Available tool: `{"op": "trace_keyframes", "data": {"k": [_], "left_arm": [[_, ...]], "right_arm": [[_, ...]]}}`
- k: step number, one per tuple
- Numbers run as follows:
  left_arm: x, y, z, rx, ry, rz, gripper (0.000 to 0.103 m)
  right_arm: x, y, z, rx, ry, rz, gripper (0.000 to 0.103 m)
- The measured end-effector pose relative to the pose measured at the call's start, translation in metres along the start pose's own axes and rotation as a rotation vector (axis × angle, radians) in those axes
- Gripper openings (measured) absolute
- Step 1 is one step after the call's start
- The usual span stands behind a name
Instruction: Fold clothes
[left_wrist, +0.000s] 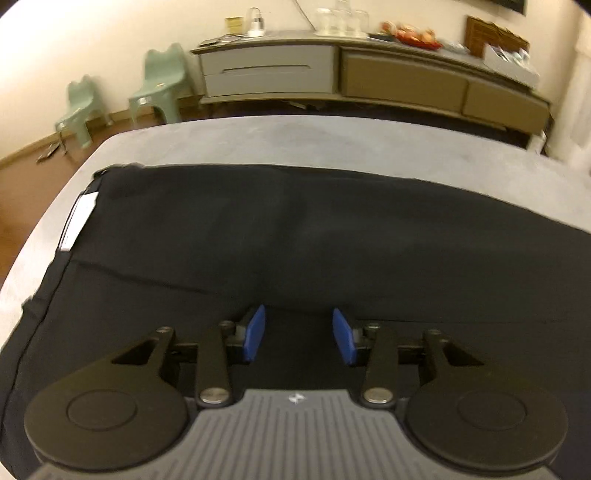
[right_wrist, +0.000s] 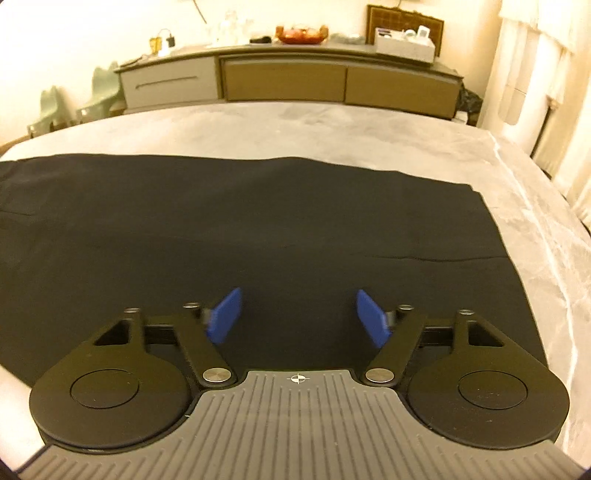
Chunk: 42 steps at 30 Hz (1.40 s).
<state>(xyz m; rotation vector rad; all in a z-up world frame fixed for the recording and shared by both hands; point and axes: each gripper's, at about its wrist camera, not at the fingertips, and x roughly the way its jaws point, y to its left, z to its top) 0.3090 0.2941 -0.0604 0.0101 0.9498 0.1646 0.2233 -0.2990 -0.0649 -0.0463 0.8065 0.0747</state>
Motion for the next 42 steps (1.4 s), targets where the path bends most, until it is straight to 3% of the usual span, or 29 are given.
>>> {"op": "trace_keyframes", "data": {"k": [1,2,3,6,9,11,13,15,17,18,19,20,24,26,29,33,39,40,41,42], "left_arm": [[-0.004,0.001,0.0,-0.025,0.021,0.049,0.039],[-0.013,0.002,-0.002,-0.055,0.026,0.05,0.039],[-0.026,0.001,-0.007,-0.071,0.015,0.005,0.04],[-0.063,-0.007,-0.026,-0.073,-0.014,-0.068,0.045],[-0.088,-0.017,-0.038,-0.106,-0.019,-0.157,0.046],[-0.098,-0.023,-0.041,-0.132,-0.015,-0.214,0.047],[-0.109,-0.039,-0.045,-0.134,-0.016,-0.264,0.047],[-0.113,-0.056,-0.046,-0.107,-0.018,-0.294,0.048],[-0.117,-0.071,-0.05,-0.089,-0.02,-0.313,0.048],[-0.119,-0.078,-0.051,-0.08,-0.022,-0.322,0.048],[-0.121,-0.081,-0.051,-0.072,-0.032,-0.331,0.048],[-0.124,-0.085,-0.051,-0.063,-0.042,-0.337,0.048],[-0.131,-0.089,-0.054,-0.09,-0.059,-0.343,0.048],[-0.131,-0.089,-0.052,-0.114,-0.064,-0.359,0.048],[-0.128,-0.101,-0.046,-0.128,-0.058,-0.367,0.048],[-0.114,-0.136,-0.048,-0.121,-0.01,-0.414,0.048],[-0.089,-0.205,-0.047,-0.075,0.037,-0.465,0.049],[-0.087,-0.214,-0.048,-0.072,0.038,-0.471,0.049],[-0.085,-0.223,-0.048,-0.069,0.039,-0.477,0.049],[-0.085,-0.231,-0.047,-0.064,0.037,-0.483,0.049]], "right_arm": [[-0.002,-0.008,0.0,0.018,0.001,-0.011,0.075],[-0.005,-0.018,0.001,0.045,0.006,-0.028,0.072],[-0.013,-0.033,0.0,0.093,-0.007,-0.051,0.071],[-0.044,-0.091,-0.012,0.301,-0.067,-0.125,0.085],[-0.059,-0.141,-0.036,0.483,-0.073,-0.183,0.086],[-0.057,-0.153,-0.053,0.511,-0.049,-0.181,0.086],[-0.057,-0.149,-0.063,0.463,-0.056,-0.176,0.085],[-0.054,-0.135,-0.066,0.362,-0.06,-0.186,0.075],[-0.053,-0.124,-0.067,0.285,-0.064,-0.187,0.043],[-0.053,-0.123,-0.066,0.279,-0.068,-0.177,0.034],[-0.056,-0.124,-0.065,0.294,-0.065,-0.153,0.009],[-0.058,-0.123,-0.063,0.303,-0.064,-0.149,0.007],[-0.073,-0.093,-0.046,0.263,-0.15,-0.181,0.006],[-0.087,-0.054,-0.032,0.125,-0.239,-0.185,0.006],[-0.1,0.021,-0.022,-0.052,-0.312,-0.099,0.006],[-0.087,0.1,-0.029,-0.203,-0.307,-0.033,0.006],[-0.055,0.121,-0.047,-0.263,-0.222,0.03,0.01],[-0.053,0.122,-0.049,-0.259,-0.205,0.064,0.017],[-0.052,0.122,-0.051,-0.252,-0.191,0.103,0.034],[-0.052,0.123,-0.053,-0.249,-0.174,0.138,0.044]]}}
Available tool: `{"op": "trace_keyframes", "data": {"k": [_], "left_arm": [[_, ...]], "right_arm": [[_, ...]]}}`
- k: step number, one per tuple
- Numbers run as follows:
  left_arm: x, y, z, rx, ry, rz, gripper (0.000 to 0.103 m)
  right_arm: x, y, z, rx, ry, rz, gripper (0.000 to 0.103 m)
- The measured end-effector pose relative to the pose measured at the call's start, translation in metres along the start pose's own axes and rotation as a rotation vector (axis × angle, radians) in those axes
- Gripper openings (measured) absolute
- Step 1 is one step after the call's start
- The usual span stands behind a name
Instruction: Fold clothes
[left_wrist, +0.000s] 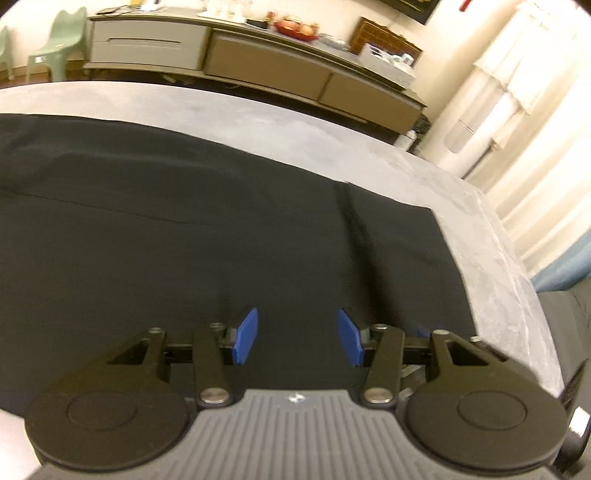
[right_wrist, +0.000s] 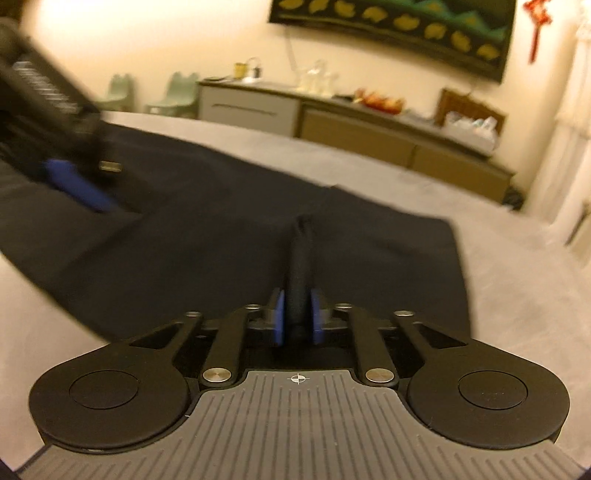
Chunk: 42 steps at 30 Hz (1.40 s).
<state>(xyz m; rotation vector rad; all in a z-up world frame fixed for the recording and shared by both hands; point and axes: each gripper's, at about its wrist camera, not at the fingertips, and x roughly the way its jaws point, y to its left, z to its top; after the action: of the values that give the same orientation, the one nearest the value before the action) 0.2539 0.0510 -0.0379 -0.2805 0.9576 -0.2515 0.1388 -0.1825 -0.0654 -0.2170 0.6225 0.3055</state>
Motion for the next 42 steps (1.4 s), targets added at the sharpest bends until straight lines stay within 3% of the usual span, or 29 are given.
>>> {"op": "trace_keyframes", "data": {"k": [1,2,5,7,11,15,16,17,19,21,22,23,28,29,30,31,33,34,35,37,40,42], "left_arm": [[0.002,-0.006,0.001,0.005,-0.005,0.002,0.049],[0.005,-0.012,0.002,0.012,-0.01,0.003,0.049],[0.011,-0.034,0.011,0.054,-0.033,-0.01,0.05],[0.021,-0.052,0.014,0.096,-0.043,-0.007,0.051],[0.063,-0.081,0.003,0.189,0.024,0.045,0.049],[0.076,-0.093,-0.01,0.284,0.047,0.121,0.049],[0.074,-0.095,-0.009,0.296,0.046,0.12,0.049],[0.068,-0.099,-0.004,0.296,0.031,0.093,0.051],[0.059,-0.113,0.009,0.33,-0.004,0.067,0.06],[0.057,-0.134,0.025,0.384,-0.029,0.051,0.074],[0.061,-0.148,0.03,0.412,-0.02,0.041,0.084],[0.068,-0.16,0.037,0.442,0.003,0.017,0.09],[0.128,-0.209,0.05,0.576,0.21,-0.036,0.091],[0.139,-0.213,0.046,0.622,0.238,-0.014,0.078],[0.15,-0.216,0.042,0.664,0.265,0.016,0.056],[0.156,-0.214,0.04,0.68,0.283,0.069,0.015],[0.147,-0.195,0.047,0.632,0.275,0.032,0.008],[0.134,-0.184,0.053,0.595,0.249,0.006,0.008],[0.12,-0.172,0.06,0.557,0.223,-0.019,0.008],[0.09,-0.141,0.073,0.478,0.172,-0.057,0.008],[0.045,-0.064,0.085,0.342,0.112,-0.067,0.008],[0.046,-0.021,0.079,0.29,0.142,-0.026,0.009]], "right_arm": [[-0.002,0.001,-0.001,0.006,0.005,0.032,0.06],[-0.006,-0.001,0.0,0.017,0.008,0.06,0.065],[-0.03,-0.029,0.004,0.142,0.019,0.075,0.063],[-0.04,-0.06,0.0,0.26,-0.003,0.025,0.061],[-0.021,-0.103,-0.021,0.39,0.098,-0.08,0.05],[-0.026,-0.107,-0.028,0.376,0.094,-0.111,0.048],[-0.03,-0.109,-0.028,0.393,0.086,-0.115,0.055],[-0.033,-0.111,-0.028,0.409,0.076,-0.122,0.069],[-0.034,-0.109,-0.027,0.404,0.07,-0.132,0.075],[-0.027,-0.101,-0.024,0.341,0.085,-0.121,0.037],[-0.024,-0.097,-0.022,0.31,0.092,-0.116,0.012],[-0.025,-0.091,-0.02,0.271,0.078,-0.124,0.005],[-0.043,-0.063,-0.012,0.113,-0.043,-0.161,0.004],[-0.043,-0.06,-0.012,0.102,-0.049,-0.159,0.004],[-0.043,-0.059,-0.012,0.099,-0.052,-0.163,0.004],[-0.042,-0.06,-0.013,0.102,-0.053,-0.171,0.006],[-0.04,-0.062,-0.014,0.107,-0.057,-0.186,0.035],[-0.039,-0.063,-0.015,0.11,-0.059,-0.193,0.069],[-0.039,-0.064,-0.015,0.117,-0.064,-0.188,0.079],[-0.043,-0.065,-0.012,0.141,-0.079,-0.148,0.073],[-0.058,-0.057,0.001,0.202,-0.12,0.004,0.075],[-0.06,-0.044,0.008,0.189,-0.132,0.071,0.079]]}}
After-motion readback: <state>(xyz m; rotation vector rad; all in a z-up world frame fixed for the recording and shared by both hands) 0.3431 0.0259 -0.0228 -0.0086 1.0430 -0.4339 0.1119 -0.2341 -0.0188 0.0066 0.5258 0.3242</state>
